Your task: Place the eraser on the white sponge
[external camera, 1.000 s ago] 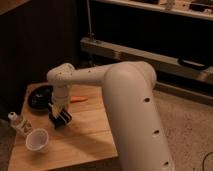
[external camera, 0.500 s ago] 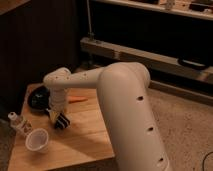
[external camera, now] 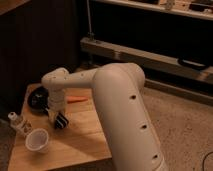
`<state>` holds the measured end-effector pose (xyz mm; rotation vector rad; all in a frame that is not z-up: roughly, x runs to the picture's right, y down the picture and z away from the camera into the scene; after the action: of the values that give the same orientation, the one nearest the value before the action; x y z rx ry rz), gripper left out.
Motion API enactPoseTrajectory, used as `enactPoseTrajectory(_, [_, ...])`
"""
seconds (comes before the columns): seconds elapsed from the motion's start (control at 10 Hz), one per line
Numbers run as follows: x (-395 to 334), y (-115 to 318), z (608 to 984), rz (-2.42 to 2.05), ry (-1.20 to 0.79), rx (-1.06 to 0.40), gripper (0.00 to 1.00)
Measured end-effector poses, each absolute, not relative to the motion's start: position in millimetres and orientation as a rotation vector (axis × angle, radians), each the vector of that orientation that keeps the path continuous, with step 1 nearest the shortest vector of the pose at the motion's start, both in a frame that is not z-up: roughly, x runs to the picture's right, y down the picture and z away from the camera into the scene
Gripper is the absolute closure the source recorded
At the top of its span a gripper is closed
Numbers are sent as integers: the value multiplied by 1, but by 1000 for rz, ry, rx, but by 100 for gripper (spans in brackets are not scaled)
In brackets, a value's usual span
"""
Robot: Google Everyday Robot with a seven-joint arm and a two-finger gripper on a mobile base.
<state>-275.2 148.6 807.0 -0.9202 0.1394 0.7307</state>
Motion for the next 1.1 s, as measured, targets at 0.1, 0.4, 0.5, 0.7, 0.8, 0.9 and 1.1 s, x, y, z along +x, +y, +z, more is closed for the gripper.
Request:
enactPoseTrajectory(0.1, [-275, 148, 808, 730, 145, -917, 73])
enactPoseTrajectory(0.4, [-277, 151, 811, 723, 162, -909, 44])
enactPoseTrajectory(0.5, [-277, 153, 813, 724, 169, -906, 31])
enactPoseTrajectory(0.7, [-274, 154, 817, 732, 185, -902, 20])
enactPoseTrajectory(0.8, [-274, 154, 819, 738, 190, -901, 20])
enactPoseTrajectory(0.9, [-272, 154, 821, 747, 197, -900, 20])
enactPoseTrajectory(1.1, [-271, 155, 823, 763, 203, -905, 20])
